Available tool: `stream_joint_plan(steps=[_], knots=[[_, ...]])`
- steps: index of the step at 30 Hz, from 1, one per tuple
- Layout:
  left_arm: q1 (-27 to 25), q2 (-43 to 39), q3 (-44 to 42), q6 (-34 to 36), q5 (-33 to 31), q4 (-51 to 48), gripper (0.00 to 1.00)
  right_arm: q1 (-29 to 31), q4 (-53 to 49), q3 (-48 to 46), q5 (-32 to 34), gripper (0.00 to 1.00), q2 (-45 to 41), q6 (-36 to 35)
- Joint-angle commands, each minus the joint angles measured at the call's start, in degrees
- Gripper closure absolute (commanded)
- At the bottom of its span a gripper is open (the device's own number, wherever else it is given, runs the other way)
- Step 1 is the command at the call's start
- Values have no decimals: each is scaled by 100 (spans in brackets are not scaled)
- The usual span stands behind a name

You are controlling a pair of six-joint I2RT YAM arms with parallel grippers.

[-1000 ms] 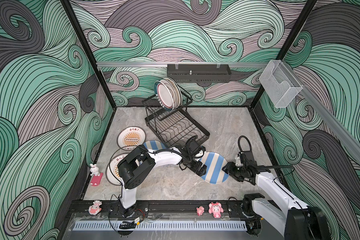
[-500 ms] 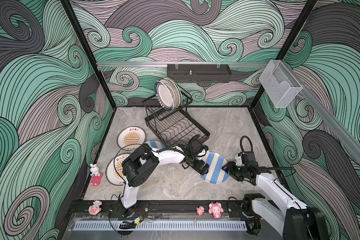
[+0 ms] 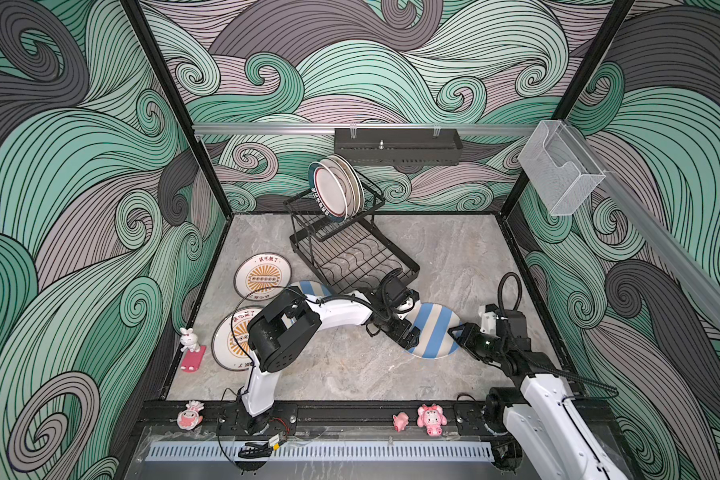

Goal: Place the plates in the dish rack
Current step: 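Tilt the striped plate up on edge with the right gripper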

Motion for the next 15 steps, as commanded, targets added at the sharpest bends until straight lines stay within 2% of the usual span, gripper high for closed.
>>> stream_joint_plan(steps=[1,6,15], knots=[[-153,180,125,121,303,-2,1,13,244,-100,-548,59,-97,225],[-152,110,82,74,306,14,1,-18,745,-398,-644,63,111,508],[-153,-55,-11,-86,358,95,1,-22,154,-21,-332,73,85,112]])
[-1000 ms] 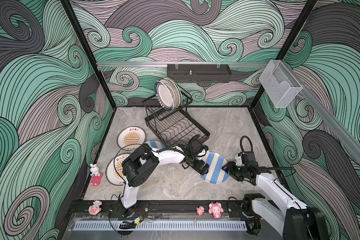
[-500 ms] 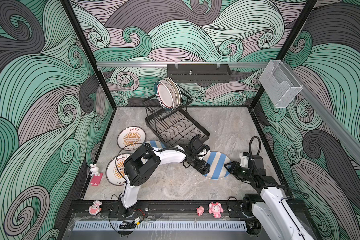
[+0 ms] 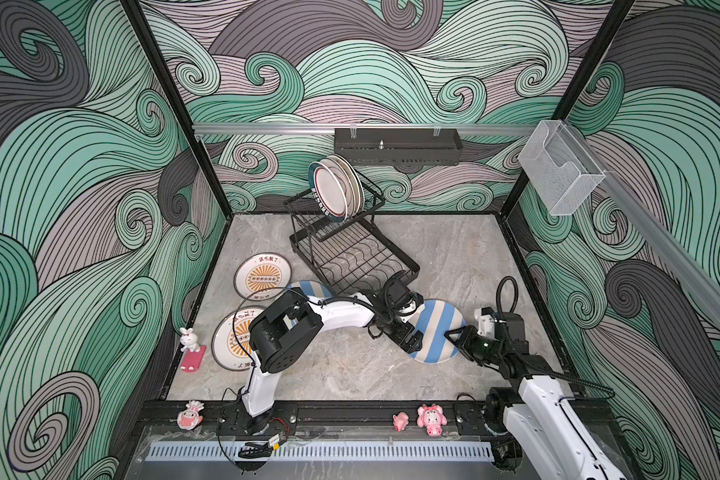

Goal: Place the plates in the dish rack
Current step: 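Tilt the striped plate up on edge with the right gripper, then lift the striped plate and carry it to the rack with the right gripper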

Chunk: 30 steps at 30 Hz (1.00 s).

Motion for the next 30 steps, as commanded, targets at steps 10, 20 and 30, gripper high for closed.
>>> stream_joint_plan(steps=[10,20,30], knots=[[-61,-364,-111,-290,170,27,1,-12,-268,415,134,84,-20,-327],[-31,-991,48,-530,280,-422,2,-11,-944,990,434,92,-108,-869],[412,-2979,-438,-703,-452,-1530,1,-11,-1308,2398,461,100,407,-1580]])
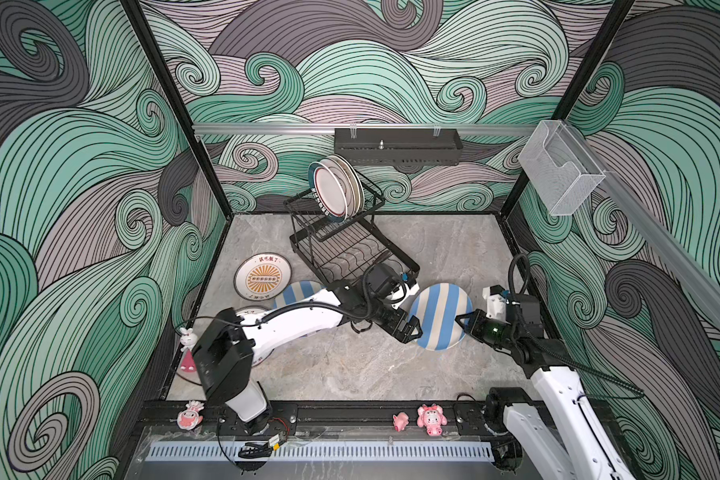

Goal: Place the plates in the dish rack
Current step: 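Lift the striped plate and carry it to the rack with the right gripper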

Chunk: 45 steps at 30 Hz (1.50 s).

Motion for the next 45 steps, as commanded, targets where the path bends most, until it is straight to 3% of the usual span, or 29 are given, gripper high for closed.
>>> stream_joint_plan(steps=[1,7,13,20,28,37,45], knots=[[322,-876,-314,-130,-509,-779,1,-12,-115,759,-32,100,203,-520],[1249,-2565,-1218,-65,-1014,-1166,1,282,49,2175,14,100,713,-662],[2414,-3732,-1653,60,-1118,-1585,1,1686,400,3623,1129,100,1738,-862],[3671,-3711,-1798,270,-722,-1547,2,3130,500,5809,2340,100,3374,-1463],[5086,-3432,-2145,364,220,-1062,1,4081,350,8077,3309,100,5022,-2250],[5417,-3160,-2057,510,364,-995,1,4461,287,9977,3415,100,6606,-2732],[5417,-3138,-2100,519,354,-1030,1,4592,274,10836,3873,100,7586,-3101]])
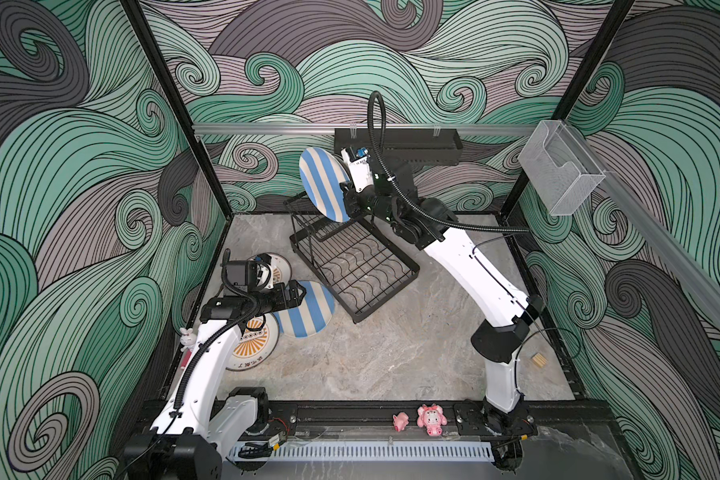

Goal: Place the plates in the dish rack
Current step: 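Lift the striped plate and carry it to the rack with the right gripper, then lower the striped plate into the rack slot beside the stacked plates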

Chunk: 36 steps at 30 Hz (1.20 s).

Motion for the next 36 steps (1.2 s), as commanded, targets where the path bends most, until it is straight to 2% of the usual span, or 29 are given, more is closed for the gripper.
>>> stream_joint_plan(steps=[1,11,36], knots=[[45,31,99,120,92,39,1,52,149,326,427,100,143,-283],[45,108,110,122,153,50,2,61,376,380,965,100,413,-533],[45,192,152,206,172,-23,1,61,850,164,1203,100,626,-386]])
